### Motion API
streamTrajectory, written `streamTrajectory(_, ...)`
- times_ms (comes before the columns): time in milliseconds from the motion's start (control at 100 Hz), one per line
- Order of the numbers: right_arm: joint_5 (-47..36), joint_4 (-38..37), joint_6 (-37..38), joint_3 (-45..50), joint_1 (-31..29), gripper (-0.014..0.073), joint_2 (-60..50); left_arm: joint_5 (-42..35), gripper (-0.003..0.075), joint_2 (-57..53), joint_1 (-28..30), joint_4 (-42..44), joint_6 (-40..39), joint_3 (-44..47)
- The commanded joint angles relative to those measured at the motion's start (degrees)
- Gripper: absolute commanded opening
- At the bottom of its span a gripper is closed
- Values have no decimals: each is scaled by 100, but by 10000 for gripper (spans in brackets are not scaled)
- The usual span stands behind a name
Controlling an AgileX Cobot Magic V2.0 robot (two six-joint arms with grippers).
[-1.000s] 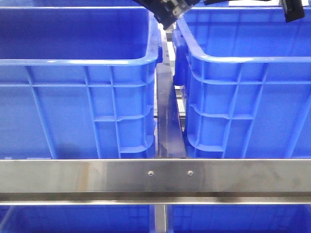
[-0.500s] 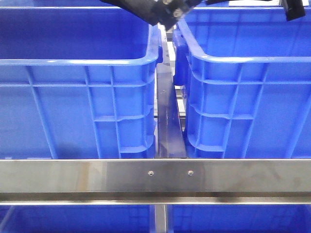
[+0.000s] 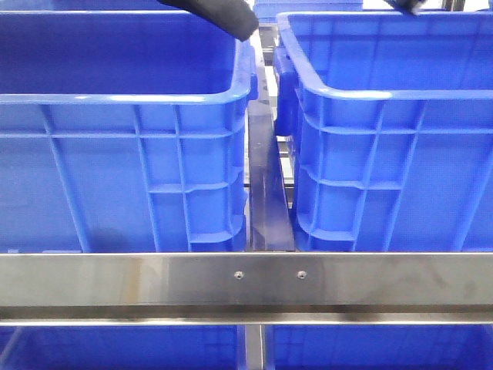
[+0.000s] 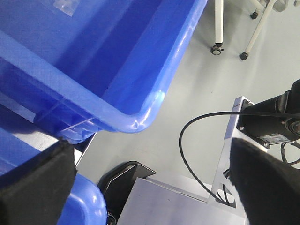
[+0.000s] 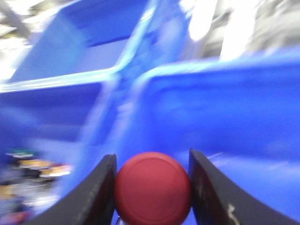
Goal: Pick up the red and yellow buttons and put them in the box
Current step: 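Carry the red button with the right gripper into the empty bin, release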
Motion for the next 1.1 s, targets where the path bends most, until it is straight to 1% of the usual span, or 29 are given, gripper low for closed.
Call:
streamTrajectory(0, -577, 221, -830, -212, 63, 204, -3, -98, 619, -284, -27, -365, 12, -163)
streamTrajectory(80, -1150, 221, -1453, -212, 163, 204, 214, -98, 619, -284, -27, -365, 12, -163)
streamTrajectory(140, -1420, 221, -1883, -230, 243, 204, 369, -98, 619, -284, -27, -365, 12, -163)
streamTrajectory(240, -1627, 221, -2215, -354, 354, 204, 704, -98, 619, -284, -27, -365, 12, -163)
streamTrajectory(410, -1858, 221, -2240, -819, 382, 204, 1350, -98, 618, -284, -27, -365, 12, -163)
streamTrajectory(780, -1924, 221, -2404, -1689, 462, 204, 2652, -132, 619, -284, -27, -375, 12, -163)
streamTrajectory(1090, -1940, 221, -2404, -1831, 462, 204, 3085, -135, 619, -284, -27, -375, 12, -163)
